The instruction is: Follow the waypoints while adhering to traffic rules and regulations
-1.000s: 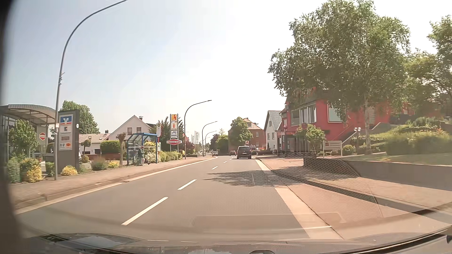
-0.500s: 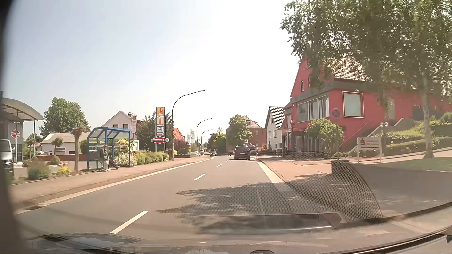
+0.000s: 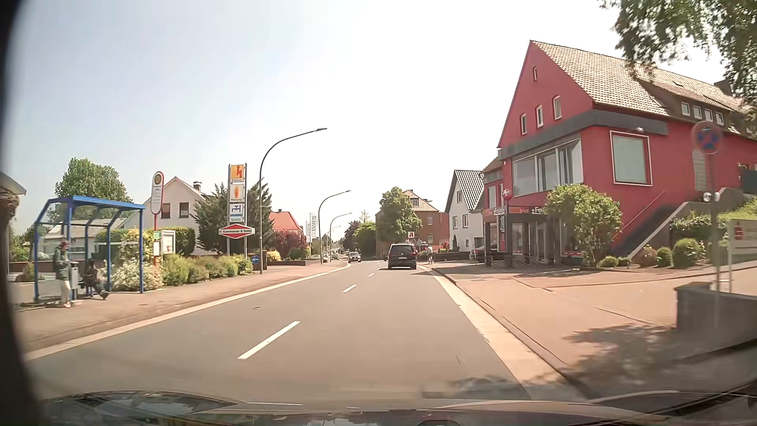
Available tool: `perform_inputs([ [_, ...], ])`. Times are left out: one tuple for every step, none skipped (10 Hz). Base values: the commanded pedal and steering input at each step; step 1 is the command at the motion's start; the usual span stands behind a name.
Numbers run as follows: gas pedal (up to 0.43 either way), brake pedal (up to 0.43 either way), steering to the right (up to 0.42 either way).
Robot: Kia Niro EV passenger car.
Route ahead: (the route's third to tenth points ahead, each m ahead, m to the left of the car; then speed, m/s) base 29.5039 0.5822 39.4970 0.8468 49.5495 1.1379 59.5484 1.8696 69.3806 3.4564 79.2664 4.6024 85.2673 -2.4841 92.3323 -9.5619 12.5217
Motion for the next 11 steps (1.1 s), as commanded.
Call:
perform_inputs([
  [0.059,0.000,0.001],
  [0.059,0.000,0.001],
  [0.047,0.000,0.001],
  [0.039,0.000,0.001],
  [0.028,0.000,0.001],
  [0.028,0.000,0.001],
  [0.028,0.000,0.001],
  [0.028,0.000,0.000],
  [0.028,0.000,0.000],
  [0.028,0.000,-0.002],
  [0.028,0.000,-0.002],
])
